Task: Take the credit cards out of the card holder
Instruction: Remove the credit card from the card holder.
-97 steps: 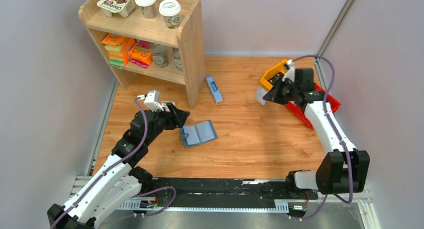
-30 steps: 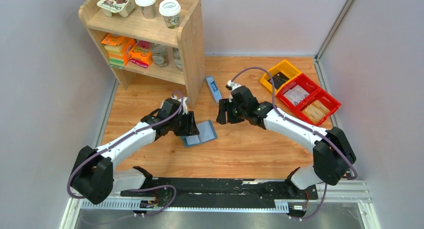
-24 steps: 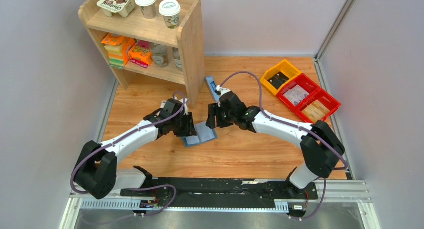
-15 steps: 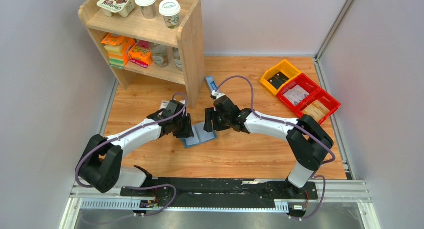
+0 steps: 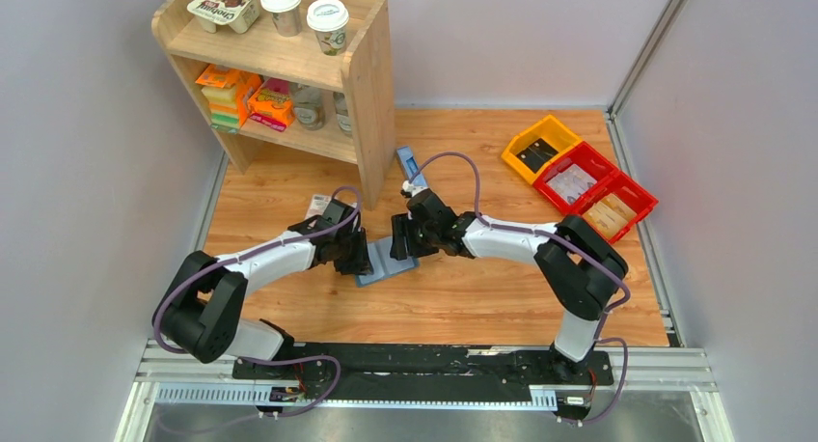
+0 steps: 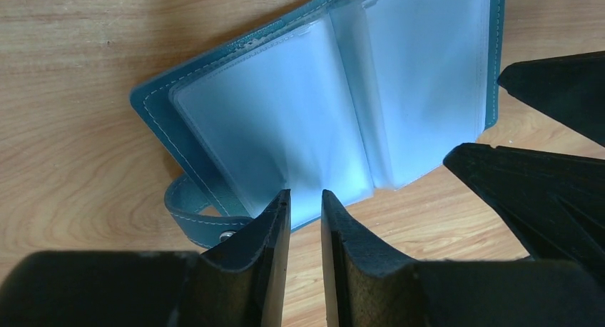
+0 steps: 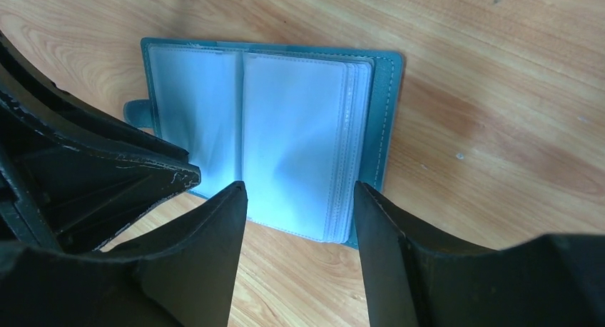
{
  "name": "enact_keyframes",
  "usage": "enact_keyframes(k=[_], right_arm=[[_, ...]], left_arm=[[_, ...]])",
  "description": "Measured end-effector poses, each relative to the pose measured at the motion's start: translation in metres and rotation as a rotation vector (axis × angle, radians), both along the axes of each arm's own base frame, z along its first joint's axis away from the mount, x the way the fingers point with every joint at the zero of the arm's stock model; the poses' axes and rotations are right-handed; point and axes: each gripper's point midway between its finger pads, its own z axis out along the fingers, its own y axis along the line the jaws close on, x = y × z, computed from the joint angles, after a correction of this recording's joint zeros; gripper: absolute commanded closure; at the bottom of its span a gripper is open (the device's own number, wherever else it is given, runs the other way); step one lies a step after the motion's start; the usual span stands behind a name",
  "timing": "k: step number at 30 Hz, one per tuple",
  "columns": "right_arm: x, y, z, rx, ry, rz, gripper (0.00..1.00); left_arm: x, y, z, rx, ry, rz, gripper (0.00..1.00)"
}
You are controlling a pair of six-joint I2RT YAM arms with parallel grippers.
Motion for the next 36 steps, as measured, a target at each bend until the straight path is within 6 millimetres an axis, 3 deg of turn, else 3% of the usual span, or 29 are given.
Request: enact_keyframes(k=[15, 31, 36], right_arm=[[-0.003, 0.012, -0.007, 0.019, 0.032, 0.043, 0.44], [-0.016, 0.036, 0.015, 0.146, 0.077, 0.146, 0.41], [-0.018, 0.038, 0.016, 0.158, 0.082, 0.156, 0.40]], left_arm=[[-0.002, -0.004, 0.000, -0.024, 0.005, -0.008, 0.70], [-0.004, -0.006, 0.000, -0.043, 0.009, -0.015, 0.70], [-0.008, 0.001, 0.002, -0.035, -0.013, 0.009, 0.64]])
